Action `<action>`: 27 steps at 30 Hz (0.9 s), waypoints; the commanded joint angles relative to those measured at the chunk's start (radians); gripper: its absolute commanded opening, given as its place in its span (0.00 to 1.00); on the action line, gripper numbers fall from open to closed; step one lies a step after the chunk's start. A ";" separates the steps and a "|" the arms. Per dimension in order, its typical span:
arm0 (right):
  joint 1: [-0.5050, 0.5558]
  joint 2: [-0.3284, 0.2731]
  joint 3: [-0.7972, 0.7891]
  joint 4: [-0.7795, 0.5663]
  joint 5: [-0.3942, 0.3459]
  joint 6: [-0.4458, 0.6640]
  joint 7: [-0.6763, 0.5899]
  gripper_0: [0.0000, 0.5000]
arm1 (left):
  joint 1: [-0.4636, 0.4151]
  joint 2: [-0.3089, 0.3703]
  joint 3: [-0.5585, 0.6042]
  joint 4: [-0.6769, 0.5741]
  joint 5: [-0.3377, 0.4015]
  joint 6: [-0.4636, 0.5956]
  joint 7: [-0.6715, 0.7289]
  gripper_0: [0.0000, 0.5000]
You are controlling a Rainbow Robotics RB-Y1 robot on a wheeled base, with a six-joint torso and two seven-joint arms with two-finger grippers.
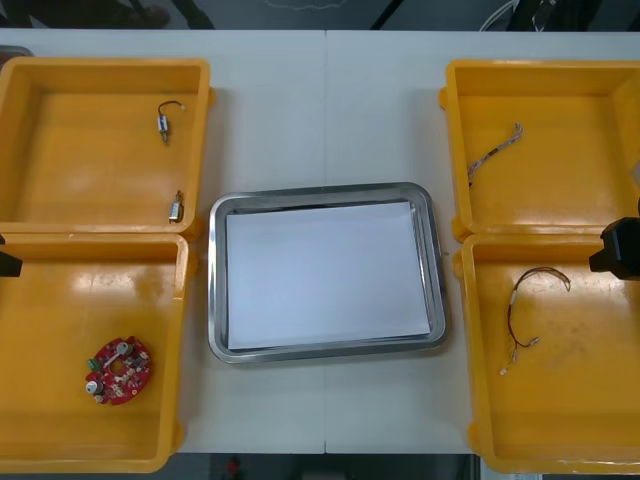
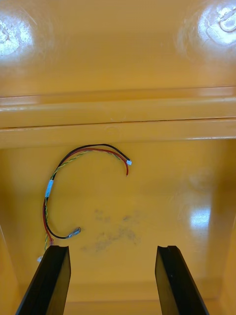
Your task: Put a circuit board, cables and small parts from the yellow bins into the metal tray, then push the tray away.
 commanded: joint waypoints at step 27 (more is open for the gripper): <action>0.019 -0.027 -0.031 0.003 -0.006 0.003 -0.029 1.00 | 0.057 0.005 -0.050 -0.006 -0.030 -0.019 -0.060 1.00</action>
